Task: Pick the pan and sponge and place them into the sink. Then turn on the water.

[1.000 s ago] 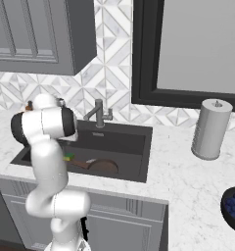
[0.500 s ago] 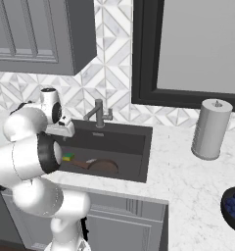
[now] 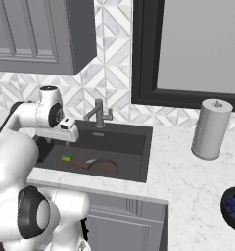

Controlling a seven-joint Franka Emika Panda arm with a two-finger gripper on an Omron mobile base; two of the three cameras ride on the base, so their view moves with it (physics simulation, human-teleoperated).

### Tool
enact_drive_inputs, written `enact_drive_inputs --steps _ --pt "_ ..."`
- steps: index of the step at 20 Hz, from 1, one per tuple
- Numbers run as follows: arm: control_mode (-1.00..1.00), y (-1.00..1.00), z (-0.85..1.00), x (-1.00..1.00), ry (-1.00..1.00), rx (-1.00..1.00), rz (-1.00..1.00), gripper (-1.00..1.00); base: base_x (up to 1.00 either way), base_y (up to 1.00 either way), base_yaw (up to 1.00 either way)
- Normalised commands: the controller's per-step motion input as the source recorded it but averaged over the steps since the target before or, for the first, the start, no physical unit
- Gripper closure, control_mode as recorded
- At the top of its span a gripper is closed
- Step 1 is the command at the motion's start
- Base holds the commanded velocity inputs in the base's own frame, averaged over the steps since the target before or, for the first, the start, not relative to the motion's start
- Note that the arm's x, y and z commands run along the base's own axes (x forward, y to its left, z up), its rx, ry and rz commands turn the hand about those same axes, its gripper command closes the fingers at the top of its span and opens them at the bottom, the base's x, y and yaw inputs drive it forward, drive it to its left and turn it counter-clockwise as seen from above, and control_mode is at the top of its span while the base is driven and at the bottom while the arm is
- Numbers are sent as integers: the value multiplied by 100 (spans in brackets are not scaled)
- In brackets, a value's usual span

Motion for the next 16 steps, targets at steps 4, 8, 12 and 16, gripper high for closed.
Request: enact_drive_inputs --steps 4,8,12,16 --pt "-100 -100 24 -20 8 0 -1 -100 0 0 0" --pt "-100 -100 14 0 4 0 0 -100 0 0 0" --pt "-100 -100 0 34 12 2 0 -100 0 0 0" --pt "-100 -100 -3 45 1 7 0 -100 0 0 0"
